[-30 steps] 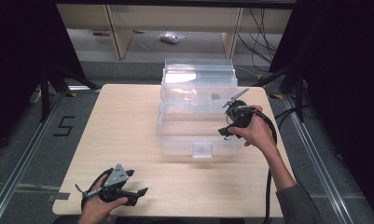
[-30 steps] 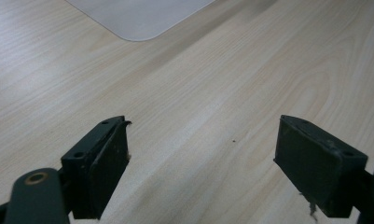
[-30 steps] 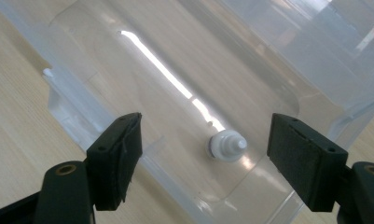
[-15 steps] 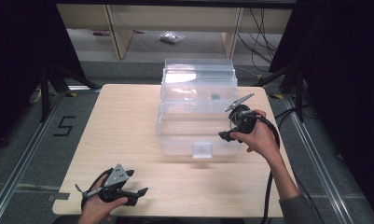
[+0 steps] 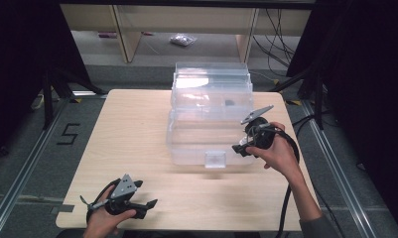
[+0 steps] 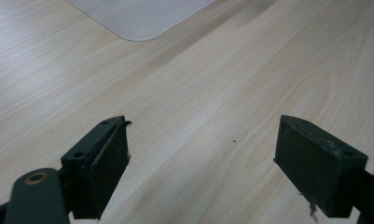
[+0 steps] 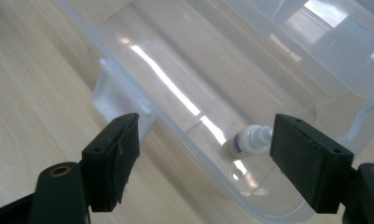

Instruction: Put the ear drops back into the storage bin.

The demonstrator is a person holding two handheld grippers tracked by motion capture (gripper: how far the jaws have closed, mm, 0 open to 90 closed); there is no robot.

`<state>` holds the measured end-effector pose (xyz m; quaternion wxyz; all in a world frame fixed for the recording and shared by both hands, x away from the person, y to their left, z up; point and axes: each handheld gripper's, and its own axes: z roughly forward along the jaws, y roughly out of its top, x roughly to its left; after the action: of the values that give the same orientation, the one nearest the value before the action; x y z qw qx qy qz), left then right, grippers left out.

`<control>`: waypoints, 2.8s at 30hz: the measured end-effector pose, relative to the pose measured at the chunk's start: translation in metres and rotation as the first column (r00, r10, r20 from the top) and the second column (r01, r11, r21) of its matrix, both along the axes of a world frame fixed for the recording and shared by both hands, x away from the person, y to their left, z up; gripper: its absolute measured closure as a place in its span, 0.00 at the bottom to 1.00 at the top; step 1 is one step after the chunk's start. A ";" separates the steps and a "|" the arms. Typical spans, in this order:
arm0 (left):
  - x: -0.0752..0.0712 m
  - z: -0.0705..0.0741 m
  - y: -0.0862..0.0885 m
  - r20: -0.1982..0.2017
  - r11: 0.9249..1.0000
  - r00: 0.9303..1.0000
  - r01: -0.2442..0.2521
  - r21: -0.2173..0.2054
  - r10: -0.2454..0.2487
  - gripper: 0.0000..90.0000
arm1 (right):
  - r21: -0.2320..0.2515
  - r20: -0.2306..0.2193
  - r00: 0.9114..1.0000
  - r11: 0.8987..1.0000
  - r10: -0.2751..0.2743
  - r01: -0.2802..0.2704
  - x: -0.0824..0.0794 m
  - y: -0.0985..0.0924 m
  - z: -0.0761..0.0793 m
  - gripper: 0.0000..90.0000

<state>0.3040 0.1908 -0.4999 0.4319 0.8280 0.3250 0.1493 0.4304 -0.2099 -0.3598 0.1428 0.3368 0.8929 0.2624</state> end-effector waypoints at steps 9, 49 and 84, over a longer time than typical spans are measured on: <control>0.001 0.001 0.001 0.006 1.000 1.000 0.004 0.026 -0.004 0.19 | 0.020 0.007 1.000 1.000 0.013 -0.013 -0.011 0.003 -0.004 0.27; 0.000 0.002 0.002 -0.009 1.000 1.000 0.016 0.026 -0.016 0.19 | 0.092 0.096 0.992 0.992 0.081 -0.090 -0.054 0.004 -0.029 0.24; 0.000 0.002 0.001 -0.005 1.000 1.000 0.013 0.021 -0.013 0.19 | 0.114 0.105 0.993 0.991 0.053 -0.065 -0.078 -0.002 -0.060 0.23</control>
<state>0.3038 0.1921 -0.4982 0.4235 0.8349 0.3191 0.1478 0.3528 -0.2122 -0.4194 0.1602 0.3042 0.8771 0.3353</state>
